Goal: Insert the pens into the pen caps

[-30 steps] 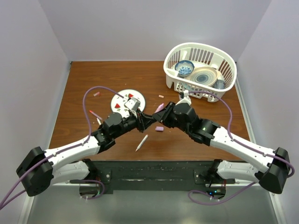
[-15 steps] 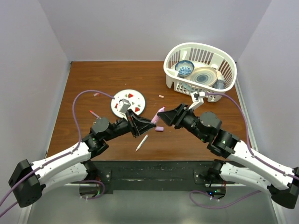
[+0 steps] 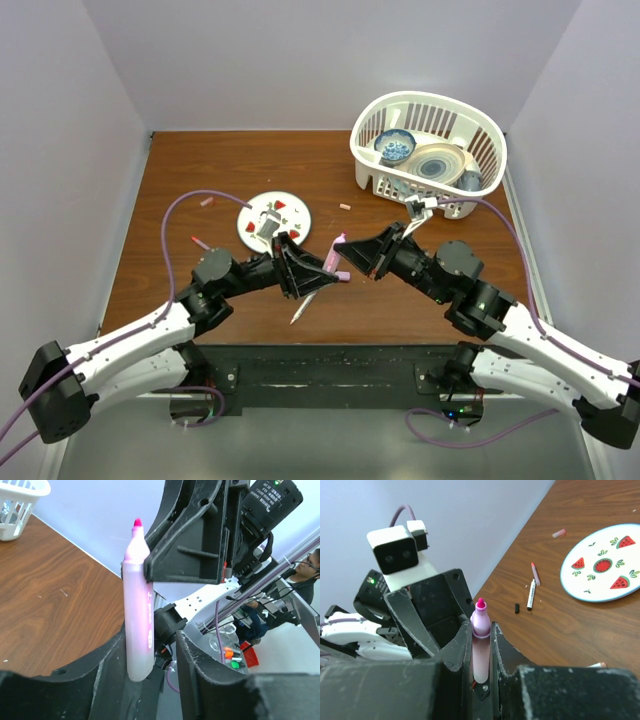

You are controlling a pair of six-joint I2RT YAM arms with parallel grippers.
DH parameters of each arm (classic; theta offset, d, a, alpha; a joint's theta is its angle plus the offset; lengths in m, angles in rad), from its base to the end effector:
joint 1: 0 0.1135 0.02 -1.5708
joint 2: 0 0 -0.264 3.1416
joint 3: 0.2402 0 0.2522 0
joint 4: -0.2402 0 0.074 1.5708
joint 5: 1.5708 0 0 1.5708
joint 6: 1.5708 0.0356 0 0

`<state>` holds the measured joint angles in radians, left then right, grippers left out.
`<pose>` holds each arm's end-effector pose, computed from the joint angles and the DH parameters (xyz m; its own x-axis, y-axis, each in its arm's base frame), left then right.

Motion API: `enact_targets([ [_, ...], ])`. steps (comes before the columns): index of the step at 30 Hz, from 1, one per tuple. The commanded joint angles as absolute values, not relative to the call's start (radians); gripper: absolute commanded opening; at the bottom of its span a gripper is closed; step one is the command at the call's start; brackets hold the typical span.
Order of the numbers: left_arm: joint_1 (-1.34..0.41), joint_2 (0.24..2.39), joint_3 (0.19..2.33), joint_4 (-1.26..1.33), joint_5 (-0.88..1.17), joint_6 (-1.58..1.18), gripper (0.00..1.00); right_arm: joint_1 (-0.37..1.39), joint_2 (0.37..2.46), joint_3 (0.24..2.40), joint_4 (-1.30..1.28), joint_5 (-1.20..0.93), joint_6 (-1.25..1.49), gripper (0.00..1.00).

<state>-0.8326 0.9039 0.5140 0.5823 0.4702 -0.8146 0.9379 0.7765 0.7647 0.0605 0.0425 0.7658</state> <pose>0.1293 -0.1661 0.3035 -0.6091 -0.2942 -0.7365 0.7514 0.0830 -0.6546 0.1117 0.1497 0.3609 -0.5202 0.4616 -0.7185 -0.5825 0.4234 0.6938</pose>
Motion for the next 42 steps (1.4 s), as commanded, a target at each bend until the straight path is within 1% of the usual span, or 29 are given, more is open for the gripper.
enact_targets([
  [1,-0.838,0.907,0.597,0.561,0.5,-0.77,0.47,0.942,0.767,0.792,0.067,0.005,0.727,0.0],
  [3,-0.836,0.914,0.61,0.563,0.508,-0.765,0.46,0.942,0.769,0.792,0.069,0.003,0.729,0.0],
  [6,-0.838,0.93,0.621,0.574,0.523,-0.764,0.42,0.942,0.773,0.787,0.077,-0.026,0.723,0.0],
  [8,-0.838,0.942,0.623,0.589,0.535,-0.767,0.32,0.942,0.779,0.788,0.081,-0.046,0.723,0.0],
  [9,-0.838,0.946,0.623,0.595,0.551,-0.767,0.25,0.943,0.784,0.788,0.083,-0.052,0.723,0.0],
  [10,-0.838,0.951,0.621,0.61,0.558,-0.767,0.09,0.942,0.788,0.79,0.083,-0.057,0.721,0.0],
  [11,-0.836,0.953,0.621,0.614,0.563,-0.767,0.02,0.943,0.792,0.792,0.081,-0.061,0.722,0.0],
  [12,-0.838,0.95,0.62,0.615,0.561,-0.764,0.0,0.943,0.792,0.795,0.063,-0.061,0.726,0.01],
  [13,-0.838,0.942,0.618,0.601,0.554,-0.758,0.0,0.942,0.792,0.801,0.042,-0.051,0.732,0.18],
  [14,-0.836,0.934,0.624,0.576,0.545,-0.721,0.0,0.942,0.788,0.813,0.013,-0.011,0.759,0.26],
  [15,-0.835,0.925,0.636,0.531,0.507,-0.689,0.0,0.942,0.785,0.821,-0.058,-0.002,0.779,0.39],
  [16,-0.831,0.908,0.675,0.399,0.471,-0.651,0.0,0.943,0.779,0.824,-0.089,0.021,0.805,0.52],
  [17,-0.83,0.897,0.695,0.329,0.43,-0.57,0.0,0.942,0.766,0.83,-0.122,0.043,0.865,0.56],
  [18,-0.828,0.888,0.712,0.269,0.346,-0.531,0.0,0.942,0.759,0.831,-0.199,0.102,0.9,0.58],
  [20,-0.818,0.862,0.75,0.132,0.264,-0.433,0.0,0.942,0.753,0.825,-0.274,0.161,1.034,0.59],
  [21,-0.816,0.858,0.765,0.088,0.179,-0.407,0.0,0.943,0.756,0.819,-0.352,0.198,1.083,0.59],
  [23,-0.81,0.851,0.814,-0.056,0.076,-0.338,0.0,0.942,0.775,0.821,-0.444,0.26,1.247,0.59],
  [24,-0.811,0.851,0.828,-0.093,0.002,-0.316,0.0,0.942,0.804,0.827,-0.557,0.291,1.309,0.59],
  [25,-0.811,0.847,0.844,-0.147,-0.047,-0.295,0.0,0.942,0.827,0.834,-0.607,0.335,1.415,0.59],
  [27,-0.811,0.832,0.848,-0.178,-0.102,-0.252,0.0,0.942,0.87,0.864,-0.722,0.371,1.503,0.61],
  [31,-0.81,0.761,0.816,-0.19,-0.132,-0.212,0.0,0.94,1.024,0.922,-0.84,0.411,1.731,0.63],
  [34,-0.81,0.707,0.789,-0.17,-0.147,-0.198,0.0,0.934,1.123,0.997,-0.939,0.414,1.846,0.63],
  [35,-0.81,0.695,0.787,-0.169,-0.152,-0.193,0.0,0.93,1.199,1.04,-0.959,0.407,1.865,0.64],
  [36,-0.811,0.672,0.784,-0.17,-0.169,-0.192,0.0,0.916,1.231,1.058,-0.988,0.399,1.879,0.64],
  [38,-0.81,0.651,0.772,-0.164,-0.187,-0.192,0.0,0.894,1.323,1.084,-0.985,0.371,1.907,0.65],
  [41,-0.811,0.626,0.758,-0.156,-0.181,-0.199,0.0,0.833,1.423,1.048,-0.901,0.301,1.927,0.64],
  [42,-0.81,0.624,0.756,-0.156,-0.169,-0.201,0.0,0.792,1.446,1.036,-0.837,0.248,1.927,0.63],
])
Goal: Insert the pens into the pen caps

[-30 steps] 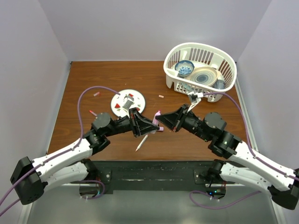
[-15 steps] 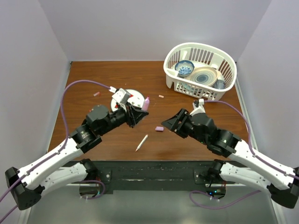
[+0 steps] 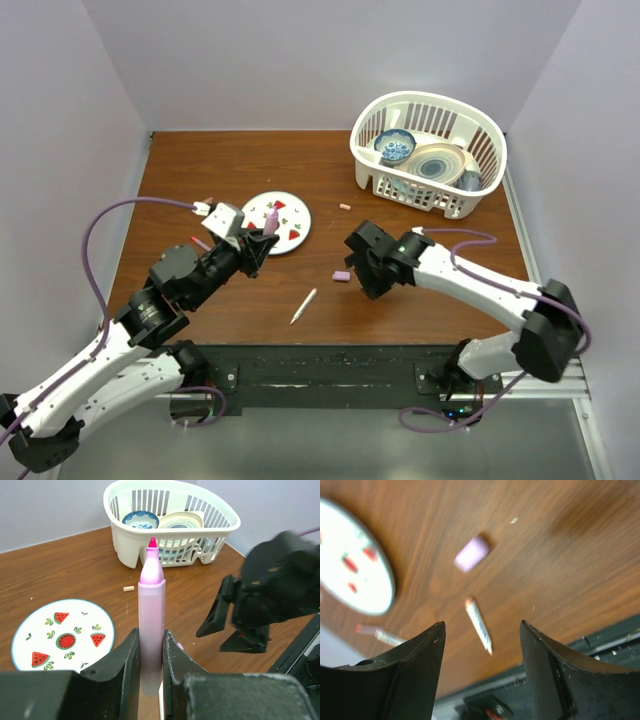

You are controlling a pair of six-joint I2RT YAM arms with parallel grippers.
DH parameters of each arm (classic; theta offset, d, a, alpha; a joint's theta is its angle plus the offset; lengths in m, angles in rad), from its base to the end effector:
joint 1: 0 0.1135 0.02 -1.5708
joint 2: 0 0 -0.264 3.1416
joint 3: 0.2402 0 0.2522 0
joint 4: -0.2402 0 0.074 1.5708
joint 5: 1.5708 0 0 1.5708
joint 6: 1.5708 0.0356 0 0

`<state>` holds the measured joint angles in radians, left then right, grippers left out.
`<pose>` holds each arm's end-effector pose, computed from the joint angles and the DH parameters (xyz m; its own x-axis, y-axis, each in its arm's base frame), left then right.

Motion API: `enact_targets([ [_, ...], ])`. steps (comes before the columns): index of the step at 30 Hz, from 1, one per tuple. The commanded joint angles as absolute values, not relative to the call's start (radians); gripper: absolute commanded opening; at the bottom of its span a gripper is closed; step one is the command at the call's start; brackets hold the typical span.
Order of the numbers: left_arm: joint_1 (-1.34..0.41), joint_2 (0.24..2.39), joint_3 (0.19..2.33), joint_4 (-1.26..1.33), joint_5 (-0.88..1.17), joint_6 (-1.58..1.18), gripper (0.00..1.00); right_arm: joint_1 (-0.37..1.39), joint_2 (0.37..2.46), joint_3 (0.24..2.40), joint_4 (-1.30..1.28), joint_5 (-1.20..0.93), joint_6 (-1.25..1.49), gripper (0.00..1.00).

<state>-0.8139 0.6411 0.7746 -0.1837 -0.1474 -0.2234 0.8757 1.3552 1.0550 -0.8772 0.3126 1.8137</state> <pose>0.1084 -0.1071 0.3580 -0.1706 -0.1385 -0.9756 0.5954 0.7744 -0.2141 0.1728 0.1901 0.2566 -0.4937 0.8500 -0.1835 0.7318 0.5201 0.4404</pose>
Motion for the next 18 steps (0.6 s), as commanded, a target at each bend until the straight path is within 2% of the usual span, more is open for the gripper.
enact_targets([
  [1,-0.811,0.626,0.759,-0.158,-0.167,-0.199,0.0,0.775,1.468,1.028,-0.813,0.223,1.928,0.62],
  [5,-0.81,0.627,0.764,-0.164,-0.155,-0.198,0.0,0.733,1.561,1.061,-0.773,0.176,1.939,0.59],
  [11,-0.811,0.618,0.762,-0.158,-0.138,-0.198,0.0,0.73,1.669,1.147,-0.808,0.161,1.97,0.64],
  [18,-0.81,0.585,0.753,-0.153,-0.141,-0.196,0.0,0.721,1.766,1.186,-0.798,0.132,1.997,0.64],
])
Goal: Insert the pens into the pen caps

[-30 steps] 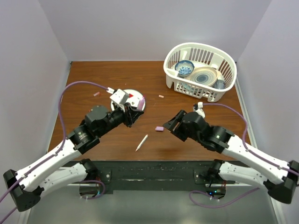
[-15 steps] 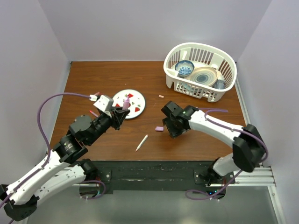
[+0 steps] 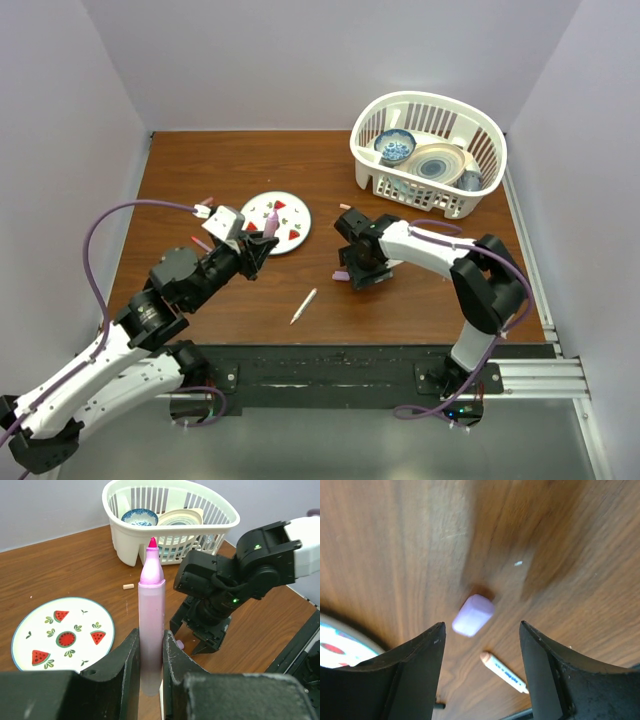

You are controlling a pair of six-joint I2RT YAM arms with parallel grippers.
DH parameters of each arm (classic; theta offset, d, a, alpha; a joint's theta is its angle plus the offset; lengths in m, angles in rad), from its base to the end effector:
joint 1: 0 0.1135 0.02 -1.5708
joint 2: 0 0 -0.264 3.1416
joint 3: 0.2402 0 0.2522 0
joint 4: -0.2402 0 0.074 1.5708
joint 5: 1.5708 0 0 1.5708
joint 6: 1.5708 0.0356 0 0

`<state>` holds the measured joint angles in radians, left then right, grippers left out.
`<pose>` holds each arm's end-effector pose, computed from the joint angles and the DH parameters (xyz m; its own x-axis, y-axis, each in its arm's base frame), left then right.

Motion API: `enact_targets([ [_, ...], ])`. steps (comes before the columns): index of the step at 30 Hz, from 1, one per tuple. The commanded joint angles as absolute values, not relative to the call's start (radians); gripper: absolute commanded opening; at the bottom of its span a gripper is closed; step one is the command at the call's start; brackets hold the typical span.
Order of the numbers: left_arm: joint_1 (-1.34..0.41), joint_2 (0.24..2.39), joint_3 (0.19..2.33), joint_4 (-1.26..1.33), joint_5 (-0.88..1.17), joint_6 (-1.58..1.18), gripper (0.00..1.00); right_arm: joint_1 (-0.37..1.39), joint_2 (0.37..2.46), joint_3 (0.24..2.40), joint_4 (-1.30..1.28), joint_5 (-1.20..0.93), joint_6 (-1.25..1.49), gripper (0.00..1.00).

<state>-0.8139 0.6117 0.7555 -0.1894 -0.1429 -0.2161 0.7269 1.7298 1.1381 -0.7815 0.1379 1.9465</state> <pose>0.1045 -0.1033 0.3546 -0.1639 -0.1355 -0.9771 0.6007 0.7720 -0.2078 0.2424 0.2090 0.1802 -0.3247 0.9443 -0.0534 0.9157 0.3280 0.2321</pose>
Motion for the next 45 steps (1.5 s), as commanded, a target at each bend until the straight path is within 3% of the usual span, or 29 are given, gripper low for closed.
enact_targets([
  [1,-0.811,0.581,0.752,-0.15,-0.141,-0.196,0.0,0.719,1.773,1.196,-0.798,0.133,1.999,0.64],
  [11,-0.81,0.563,0.746,-0.144,-0.14,-0.198,0.0,0.715,1.858,1.21,-0.775,0.097,2.019,0.63],
  [18,-0.811,0.564,0.744,-0.143,-0.143,-0.198,0.0,0.713,1.864,1.195,-0.762,0.124,1.983,0.55],
  [28,-0.81,0.56,0.742,-0.147,-0.146,-0.202,0.0,0.712,1.852,1.147,-0.765,0.23,1.782,0.24],
  [32,-0.811,0.568,0.744,-0.159,-0.129,-0.233,0.0,0.713,1.822,1.143,-0.651,0.282,1.512,0.0],
  [39,-0.813,0.578,0.733,-0.218,-0.061,-0.327,0.0,0.715,1.594,1.036,-0.436,0.293,1.08,0.0],
  [45,-0.813,0.591,0.664,-0.172,0.07,-0.457,0.0,0.741,1.321,0.936,-0.2,0.134,0.882,0.0],
])
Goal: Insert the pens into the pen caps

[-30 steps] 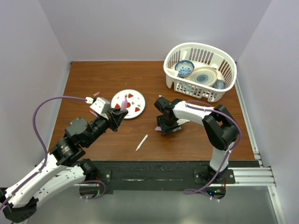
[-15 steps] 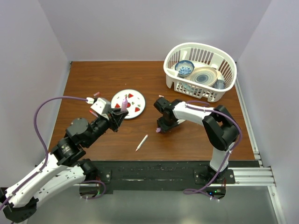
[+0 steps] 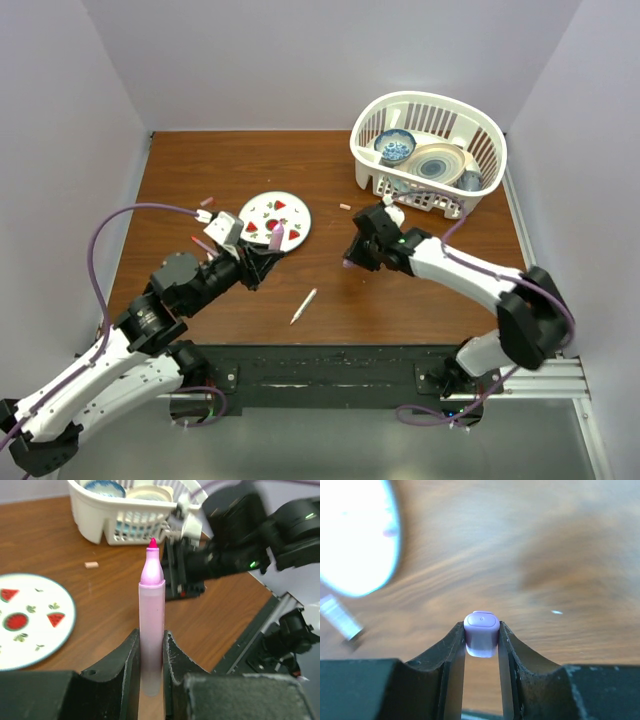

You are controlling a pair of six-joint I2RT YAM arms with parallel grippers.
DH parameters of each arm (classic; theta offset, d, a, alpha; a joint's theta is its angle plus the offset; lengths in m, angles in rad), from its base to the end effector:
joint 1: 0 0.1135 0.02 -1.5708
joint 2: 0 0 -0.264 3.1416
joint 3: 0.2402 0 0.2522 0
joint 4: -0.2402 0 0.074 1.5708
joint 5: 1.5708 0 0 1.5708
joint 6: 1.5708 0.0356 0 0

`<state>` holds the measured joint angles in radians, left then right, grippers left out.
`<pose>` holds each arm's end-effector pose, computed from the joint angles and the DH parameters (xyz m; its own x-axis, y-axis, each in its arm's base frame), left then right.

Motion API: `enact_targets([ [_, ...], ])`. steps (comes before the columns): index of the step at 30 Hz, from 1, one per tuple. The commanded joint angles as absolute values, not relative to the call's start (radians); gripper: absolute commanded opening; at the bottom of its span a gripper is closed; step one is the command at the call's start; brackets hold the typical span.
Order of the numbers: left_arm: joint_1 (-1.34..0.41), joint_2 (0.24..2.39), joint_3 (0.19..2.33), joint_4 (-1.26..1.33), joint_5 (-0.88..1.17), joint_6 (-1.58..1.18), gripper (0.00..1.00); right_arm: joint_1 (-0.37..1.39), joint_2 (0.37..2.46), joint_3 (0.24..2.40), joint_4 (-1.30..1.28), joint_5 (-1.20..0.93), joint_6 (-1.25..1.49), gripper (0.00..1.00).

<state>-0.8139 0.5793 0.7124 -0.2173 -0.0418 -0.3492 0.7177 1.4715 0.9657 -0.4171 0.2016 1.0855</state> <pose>0.0993 -0.1030 0.3408 -0.2930 -0.1876 -0.9375 0.6359 0.6940 -0.3376 0.2329 0.1938 0.2232 -0.7696 0.4785 -0.4227 0.2732 0.8452 0.4594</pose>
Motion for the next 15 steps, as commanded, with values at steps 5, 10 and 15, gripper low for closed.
enact_targets([
  [5,-0.813,0.636,0.591,-0.049,0.201,-0.532,0.0,0.785,1.188,0.951,-0.111,0.092,0.89,0.0],
  [10,-0.813,0.69,0.565,0.04,0.273,-0.568,0.0,0.819,1.141,0.989,-0.072,0.092,0.903,0.0],
  [15,-0.813,0.729,0.557,0.061,0.288,-0.568,0.0,0.83,1.12,1.002,-0.051,0.087,0.913,0.0],
])
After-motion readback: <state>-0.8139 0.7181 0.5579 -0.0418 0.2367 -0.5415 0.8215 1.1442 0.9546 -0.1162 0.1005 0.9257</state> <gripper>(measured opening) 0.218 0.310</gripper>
